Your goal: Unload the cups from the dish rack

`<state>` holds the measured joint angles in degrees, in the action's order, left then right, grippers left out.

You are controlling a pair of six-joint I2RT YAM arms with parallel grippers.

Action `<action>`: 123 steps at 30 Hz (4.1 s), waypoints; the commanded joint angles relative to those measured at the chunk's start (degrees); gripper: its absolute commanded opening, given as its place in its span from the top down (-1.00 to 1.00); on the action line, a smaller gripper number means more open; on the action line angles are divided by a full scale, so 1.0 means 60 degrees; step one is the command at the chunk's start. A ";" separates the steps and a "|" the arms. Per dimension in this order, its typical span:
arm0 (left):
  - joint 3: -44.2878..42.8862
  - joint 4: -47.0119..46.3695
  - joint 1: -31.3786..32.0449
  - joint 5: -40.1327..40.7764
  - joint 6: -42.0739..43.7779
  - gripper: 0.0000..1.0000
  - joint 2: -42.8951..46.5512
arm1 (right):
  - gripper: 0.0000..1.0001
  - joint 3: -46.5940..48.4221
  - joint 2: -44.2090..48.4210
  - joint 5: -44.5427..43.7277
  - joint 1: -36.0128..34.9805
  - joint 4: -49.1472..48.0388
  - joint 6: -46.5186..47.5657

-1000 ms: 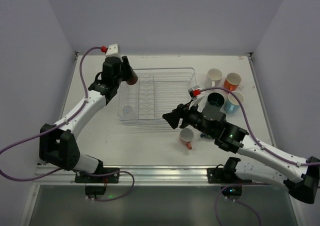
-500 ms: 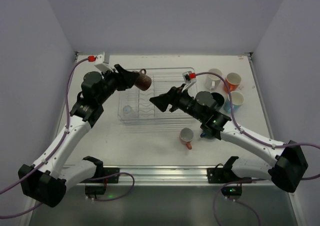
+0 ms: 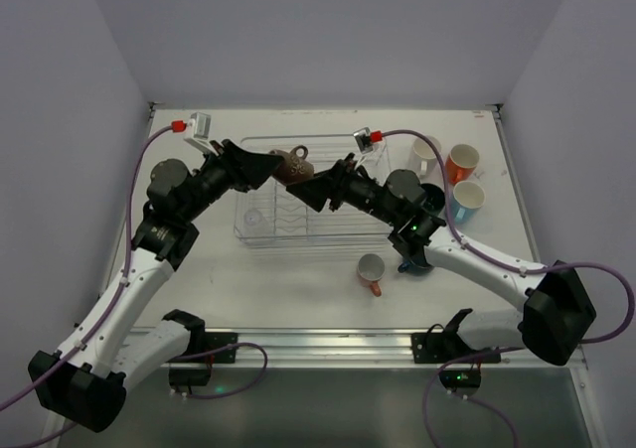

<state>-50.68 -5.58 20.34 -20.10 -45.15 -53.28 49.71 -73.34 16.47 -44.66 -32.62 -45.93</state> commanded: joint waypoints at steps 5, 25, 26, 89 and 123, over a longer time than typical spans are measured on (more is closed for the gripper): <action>0.0359 -0.1396 0.0009 -0.1176 -0.1059 0.99 0.0412 | -0.41 0.0329 -0.0418 0.0653 0.0090 -0.2338 -0.0123; -0.0135 0.2114 0.0023 0.0313 0.1500 -0.96 0.0998 | 1.00 -0.1312 0.1247 0.0902 0.0033 -0.1073 0.0212; -0.0312 0.2770 0.0023 0.0535 0.1837 -1.00 0.0999 | 1.00 -0.1342 0.1469 0.0888 -0.0070 0.0180 0.0707; -0.0065 0.4944 0.0446 0.3802 0.3877 -0.83 -0.0963 | -0.40 0.1588 0.0489 -0.4883 -0.4011 1.0242 0.3730; 0.0579 0.4213 0.1723 0.6543 0.3116 -0.45 -0.3483 | -0.02 -0.0346 0.3200 -0.4737 -0.3806 0.8777 0.3407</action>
<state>-48.21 22.94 30.24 16.73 -24.71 -73.19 48.21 -55.07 -12.27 -67.68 22.96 -25.04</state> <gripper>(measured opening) 0.730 0.513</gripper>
